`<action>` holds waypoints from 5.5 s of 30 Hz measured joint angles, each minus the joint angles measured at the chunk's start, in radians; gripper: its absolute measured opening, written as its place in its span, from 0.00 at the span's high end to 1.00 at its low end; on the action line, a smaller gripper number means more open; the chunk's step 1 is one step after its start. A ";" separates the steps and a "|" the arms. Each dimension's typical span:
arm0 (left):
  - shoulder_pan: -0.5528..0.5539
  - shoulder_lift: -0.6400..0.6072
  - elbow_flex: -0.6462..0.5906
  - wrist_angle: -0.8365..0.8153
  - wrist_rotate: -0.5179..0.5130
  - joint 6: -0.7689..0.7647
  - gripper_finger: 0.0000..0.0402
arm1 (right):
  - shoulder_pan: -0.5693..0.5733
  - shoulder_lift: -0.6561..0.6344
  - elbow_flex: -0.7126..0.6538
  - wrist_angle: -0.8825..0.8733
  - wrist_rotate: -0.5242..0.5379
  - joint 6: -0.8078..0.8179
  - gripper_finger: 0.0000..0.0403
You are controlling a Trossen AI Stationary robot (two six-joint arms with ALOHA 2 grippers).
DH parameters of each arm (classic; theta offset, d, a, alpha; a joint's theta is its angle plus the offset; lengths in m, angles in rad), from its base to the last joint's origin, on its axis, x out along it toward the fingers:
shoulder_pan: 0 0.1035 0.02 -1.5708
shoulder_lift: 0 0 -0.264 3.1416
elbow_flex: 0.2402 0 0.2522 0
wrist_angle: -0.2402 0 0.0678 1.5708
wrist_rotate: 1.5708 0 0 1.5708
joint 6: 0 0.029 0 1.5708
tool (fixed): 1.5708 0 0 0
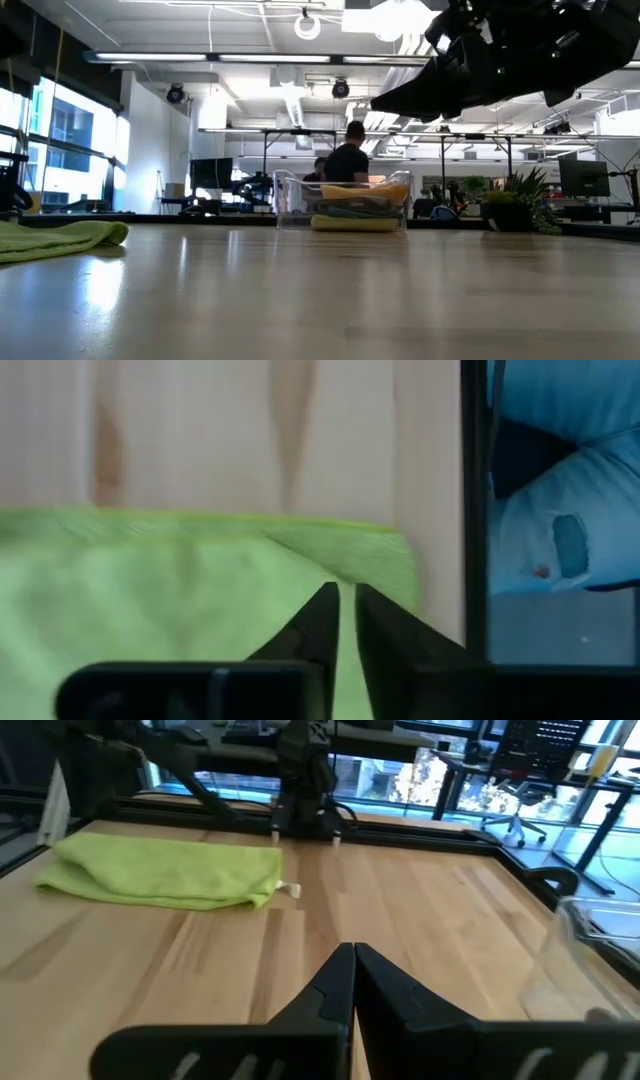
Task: Fold microfiber towels
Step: Fold the green towel on the table
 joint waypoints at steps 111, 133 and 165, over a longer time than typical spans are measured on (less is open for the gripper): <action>-0.028 0.301 0.688 -0.705 -0.728 -0.275 0.71 | 0.328 0.268 0.825 -0.841 0.415 -0.058 1.00; -0.262 0.302 0.234 -0.646 -0.838 -0.784 0.99 | 0.333 0.338 1.297 -1.581 0.470 -0.134 1.00; -0.187 0.302 0.162 -0.432 -0.865 -0.582 0.99 | 0.320 0.457 1.077 -1.416 0.044 -0.038 0.94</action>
